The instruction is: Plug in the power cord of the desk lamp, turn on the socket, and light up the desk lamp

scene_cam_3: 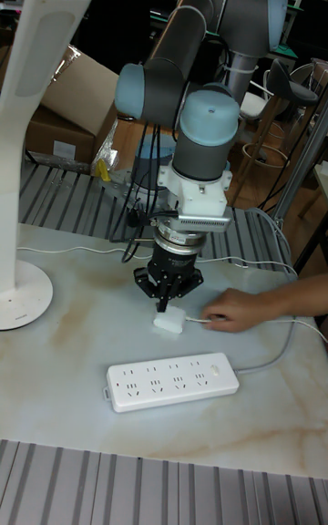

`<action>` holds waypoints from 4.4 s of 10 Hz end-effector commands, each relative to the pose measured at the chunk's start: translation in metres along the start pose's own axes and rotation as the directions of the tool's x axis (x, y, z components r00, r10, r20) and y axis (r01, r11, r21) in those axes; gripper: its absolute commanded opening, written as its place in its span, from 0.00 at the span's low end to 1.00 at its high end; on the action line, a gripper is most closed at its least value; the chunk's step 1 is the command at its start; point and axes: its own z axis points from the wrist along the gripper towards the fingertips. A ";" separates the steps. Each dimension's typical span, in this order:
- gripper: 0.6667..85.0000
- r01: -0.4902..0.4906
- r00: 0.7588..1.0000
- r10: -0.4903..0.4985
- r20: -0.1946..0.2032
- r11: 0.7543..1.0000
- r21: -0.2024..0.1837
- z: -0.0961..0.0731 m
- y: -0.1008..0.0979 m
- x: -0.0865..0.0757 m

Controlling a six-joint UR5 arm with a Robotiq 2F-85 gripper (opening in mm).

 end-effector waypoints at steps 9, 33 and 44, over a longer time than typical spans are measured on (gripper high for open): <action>0.03 -0.180 0.982 0.183 -0.048 0.981 0.068 -0.009 -0.027 0.018; 0.53 -0.046 0.997 0.051 0.055 0.995 -0.090 -0.007 0.046 -0.014; 0.49 -0.177 0.983 0.179 0.050 0.983 -0.046 0.002 0.027 -0.014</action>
